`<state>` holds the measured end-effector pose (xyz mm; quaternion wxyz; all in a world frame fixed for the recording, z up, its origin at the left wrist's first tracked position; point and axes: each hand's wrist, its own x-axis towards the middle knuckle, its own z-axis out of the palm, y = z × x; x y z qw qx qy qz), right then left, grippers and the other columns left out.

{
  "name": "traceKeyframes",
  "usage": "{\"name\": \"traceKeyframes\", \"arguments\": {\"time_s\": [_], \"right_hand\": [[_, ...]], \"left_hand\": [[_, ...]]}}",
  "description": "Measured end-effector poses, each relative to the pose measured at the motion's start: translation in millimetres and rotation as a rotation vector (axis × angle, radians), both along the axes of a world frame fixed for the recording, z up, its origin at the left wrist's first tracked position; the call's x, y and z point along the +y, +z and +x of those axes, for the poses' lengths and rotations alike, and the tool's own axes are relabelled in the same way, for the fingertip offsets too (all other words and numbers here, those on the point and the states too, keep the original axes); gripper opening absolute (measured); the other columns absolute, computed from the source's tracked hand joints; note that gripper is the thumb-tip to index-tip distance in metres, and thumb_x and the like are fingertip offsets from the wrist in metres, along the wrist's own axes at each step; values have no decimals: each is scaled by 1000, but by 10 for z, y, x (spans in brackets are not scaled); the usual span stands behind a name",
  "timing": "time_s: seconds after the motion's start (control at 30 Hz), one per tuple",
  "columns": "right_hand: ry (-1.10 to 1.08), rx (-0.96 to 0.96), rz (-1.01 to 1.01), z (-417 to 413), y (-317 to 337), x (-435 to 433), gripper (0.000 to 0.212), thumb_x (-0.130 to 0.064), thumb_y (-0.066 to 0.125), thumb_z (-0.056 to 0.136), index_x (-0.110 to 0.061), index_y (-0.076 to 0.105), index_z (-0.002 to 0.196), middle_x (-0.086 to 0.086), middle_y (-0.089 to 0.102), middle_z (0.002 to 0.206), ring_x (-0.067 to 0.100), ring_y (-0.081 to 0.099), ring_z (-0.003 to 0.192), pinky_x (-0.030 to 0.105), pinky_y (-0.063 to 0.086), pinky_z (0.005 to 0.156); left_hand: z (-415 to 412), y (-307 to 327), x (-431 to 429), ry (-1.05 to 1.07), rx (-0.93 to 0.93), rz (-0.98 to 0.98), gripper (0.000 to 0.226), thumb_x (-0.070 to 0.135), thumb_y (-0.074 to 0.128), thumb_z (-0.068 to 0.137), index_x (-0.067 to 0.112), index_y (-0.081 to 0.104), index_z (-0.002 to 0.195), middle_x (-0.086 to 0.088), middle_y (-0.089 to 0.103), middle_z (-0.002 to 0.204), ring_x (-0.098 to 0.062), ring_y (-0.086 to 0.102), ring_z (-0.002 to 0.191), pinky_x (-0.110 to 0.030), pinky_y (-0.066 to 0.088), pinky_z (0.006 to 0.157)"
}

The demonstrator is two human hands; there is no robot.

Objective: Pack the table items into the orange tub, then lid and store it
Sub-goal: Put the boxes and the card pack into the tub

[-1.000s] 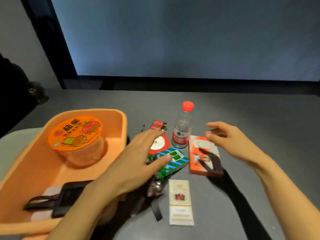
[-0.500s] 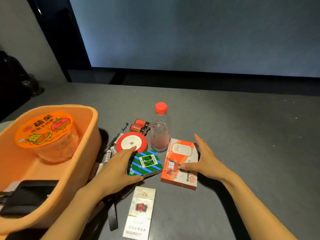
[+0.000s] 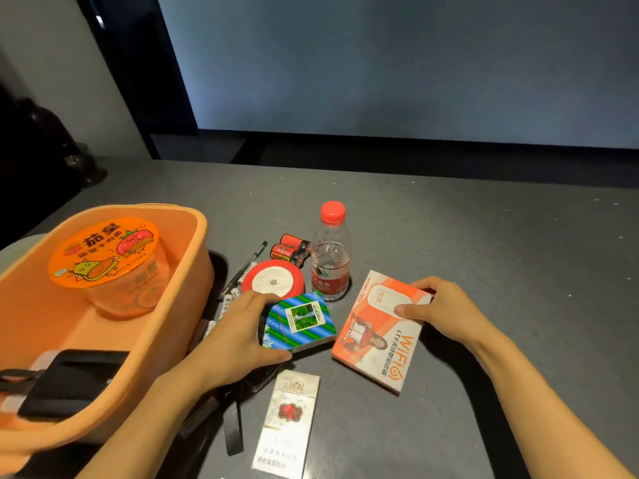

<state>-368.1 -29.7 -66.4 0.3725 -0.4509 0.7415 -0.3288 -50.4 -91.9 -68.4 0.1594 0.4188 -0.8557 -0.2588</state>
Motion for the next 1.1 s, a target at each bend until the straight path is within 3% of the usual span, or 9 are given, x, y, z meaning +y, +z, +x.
{"name": "traceKeyframes", "arguments": {"time_s": [0.17,0.3,0.47,0.53,0.63,0.8,0.87,1.0,1.1], "right_hand": [[-8,-58,-120,70,394,99,25,-11,78,70,-6,66,92,3,69,74,3,62,55,13,45,48],[21,-126,-294,349,931,152,19,-9,75,71,-7,68,89,2,70,69,3,64,58,12,46,49],[-18,-225,-464,1064,1466,55,15,-16,73,74,-14,68,88,-1,74,76,16,71,74,22,56,60],[-27,-253,-492,1426,1533,-48,15,-18,72,76,-15,68,90,-1,74,79,16,71,77,27,57,66],[-52,-272,-458,2022,1482,-237,16,-24,72,77,-17,66,90,-1,74,79,13,71,77,28,53,66],[-125,-248,-377,2877,1232,-509,29,-18,76,73,-8,64,98,9,70,88,10,68,64,21,51,49],[-104,-201,-306,3109,1146,-557,35,-18,77,71,-12,62,102,12,67,94,16,69,68,27,55,54],[-65,-67,-179,3382,1033,-596,40,-29,75,73,-17,62,109,9,67,98,24,68,81,43,58,74],[-33,-53,-76,3497,978,-573,32,-32,72,75,-19,63,103,4,70,95,22,69,81,45,56,78]], "left_hand": [[126,502,117,7,64,-148,77,39,82,60,29,42,125,12,42,112,-2,41,104,-4,30,85],[555,1024,97,63,101,-284,78,28,86,56,22,47,123,8,48,113,-3,43,104,2,26,86],[1378,1363,-56,201,37,-381,78,23,85,55,28,47,123,9,46,109,-8,44,101,-22,33,84],[1717,1371,-157,244,20,-376,78,24,86,55,22,48,124,7,45,109,-6,42,99,-22,31,84],[2190,1339,-340,267,45,-360,80,26,85,55,19,48,124,7,46,110,-4,42,99,-19,31,83],[2707,1228,-659,253,50,-379,81,29,84,58,19,44,128,10,39,110,-6,40,102,-18,35,79],[2820,1207,-781,239,65,-385,82,30,84,58,20,43,129,11,38,110,-7,41,101,-20,36,78],[2897,1184,-938,202,124,-359,81,32,84,58,25,42,127,15,38,110,5,38,98,-9,34,69],[2858,1136,-980,170,145,-329,80,33,83,57,27,43,126,15,39,110,8,38,97,-8,35,69]]}}
